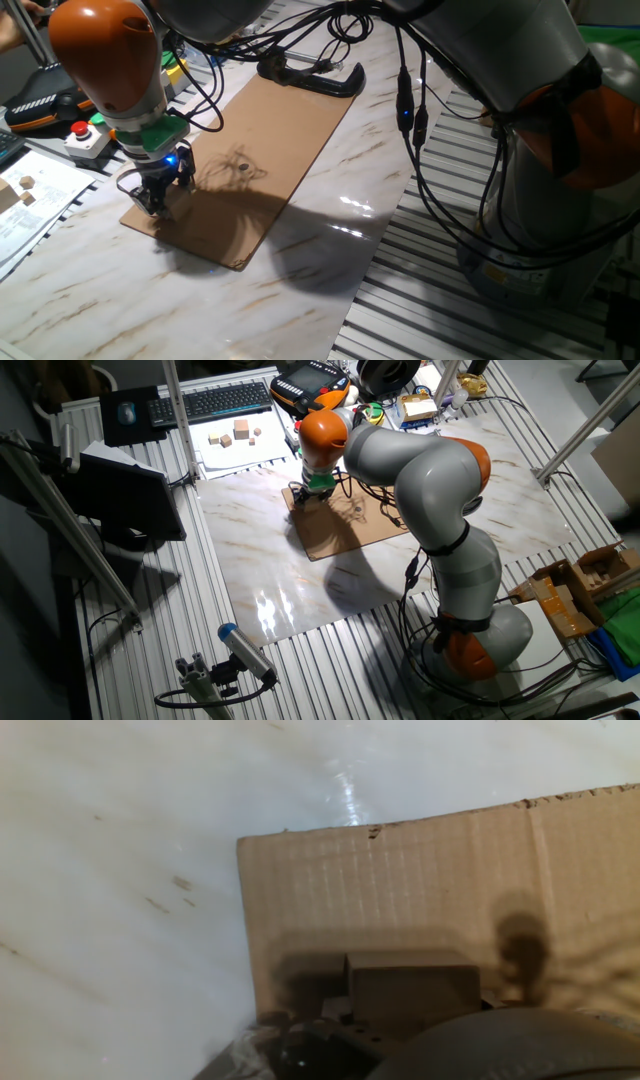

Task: Hold a small block with the gripper and sweep it from left to right on the table

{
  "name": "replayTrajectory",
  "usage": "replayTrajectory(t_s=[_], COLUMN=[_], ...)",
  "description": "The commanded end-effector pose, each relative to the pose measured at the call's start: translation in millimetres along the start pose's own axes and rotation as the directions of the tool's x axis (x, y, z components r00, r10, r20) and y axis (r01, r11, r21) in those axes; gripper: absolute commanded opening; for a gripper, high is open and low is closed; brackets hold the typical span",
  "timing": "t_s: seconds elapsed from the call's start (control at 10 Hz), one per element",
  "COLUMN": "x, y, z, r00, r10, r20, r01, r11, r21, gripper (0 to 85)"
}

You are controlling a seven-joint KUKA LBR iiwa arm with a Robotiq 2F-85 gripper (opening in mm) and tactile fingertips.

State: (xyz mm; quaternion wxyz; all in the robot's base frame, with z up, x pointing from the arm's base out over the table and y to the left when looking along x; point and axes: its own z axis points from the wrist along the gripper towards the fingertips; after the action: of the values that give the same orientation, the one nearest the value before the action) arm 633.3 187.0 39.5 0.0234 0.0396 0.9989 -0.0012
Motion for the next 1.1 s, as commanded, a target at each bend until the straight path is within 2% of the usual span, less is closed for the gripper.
replayTrajectory(t_s=[0.0,0.3,0.8,0.9,1.0], x=[0.3,0.5,0.2,-0.2,-0.5], y=[0.0,0.2,1.3,1.4,1.2], z=[0.0,0.3,0.1,-0.1,-0.7], r00=[1.000,1.000,0.999,0.999,0.999], r10=[0.000,0.000,0.023,0.021,0.023], r20=[0.001,0.003,0.023,0.024,0.027], r01=[0.000,0.000,-0.023,-0.021,-0.023], r11=[1.000,1.000,1.000,1.000,1.000], r21=[0.002,0.001,-0.001,-0.001,-0.001], gripper=[14.7,14.0,41.7,49.7,61.3])
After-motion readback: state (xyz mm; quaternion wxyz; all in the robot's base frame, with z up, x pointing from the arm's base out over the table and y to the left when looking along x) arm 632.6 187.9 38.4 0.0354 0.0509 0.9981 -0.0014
